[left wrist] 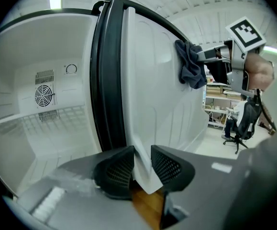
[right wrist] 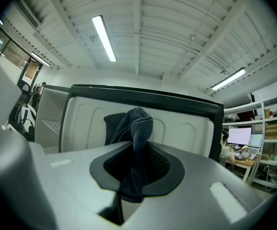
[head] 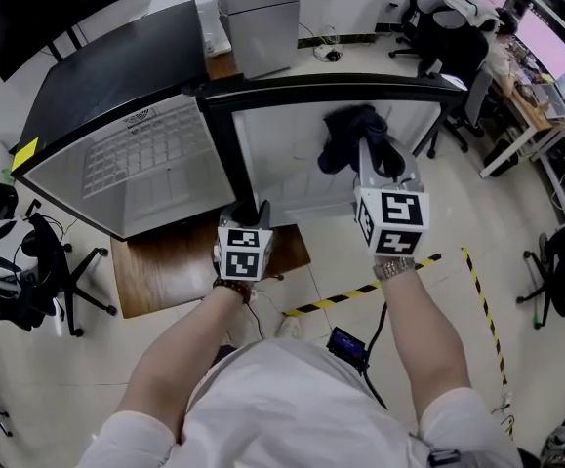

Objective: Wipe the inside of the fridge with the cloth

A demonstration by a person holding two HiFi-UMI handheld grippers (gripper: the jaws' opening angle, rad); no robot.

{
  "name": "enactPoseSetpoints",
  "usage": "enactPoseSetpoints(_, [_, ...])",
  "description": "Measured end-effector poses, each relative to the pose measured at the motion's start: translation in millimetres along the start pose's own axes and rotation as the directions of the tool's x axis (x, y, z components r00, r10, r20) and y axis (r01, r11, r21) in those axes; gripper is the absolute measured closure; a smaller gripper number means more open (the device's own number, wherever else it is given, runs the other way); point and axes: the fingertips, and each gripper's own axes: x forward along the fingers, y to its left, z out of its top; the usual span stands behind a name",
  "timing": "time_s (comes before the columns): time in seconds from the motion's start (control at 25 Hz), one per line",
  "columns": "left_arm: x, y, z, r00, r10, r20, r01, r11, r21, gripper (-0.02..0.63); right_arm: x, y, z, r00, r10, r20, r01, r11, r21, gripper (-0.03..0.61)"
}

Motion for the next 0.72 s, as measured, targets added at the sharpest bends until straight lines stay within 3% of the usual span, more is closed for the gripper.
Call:
enactPoseSetpoints(0.52, [-2,-1,1,1.0,0.003,-0.002,-0.003,1.0,0.002,0.499,-14,-88,-20,0.985,-0.169,-0.043,0.168,0.986,-0.015,0.523])
enactPoseSetpoints(0.72, [-2,-1,0,1.0,0.006,-0.002,-0.006,1.0,0.0,0.499,-19,-104,-20,0.98,-0.193,-0.042,0.192,0.981,-0.027,0.523])
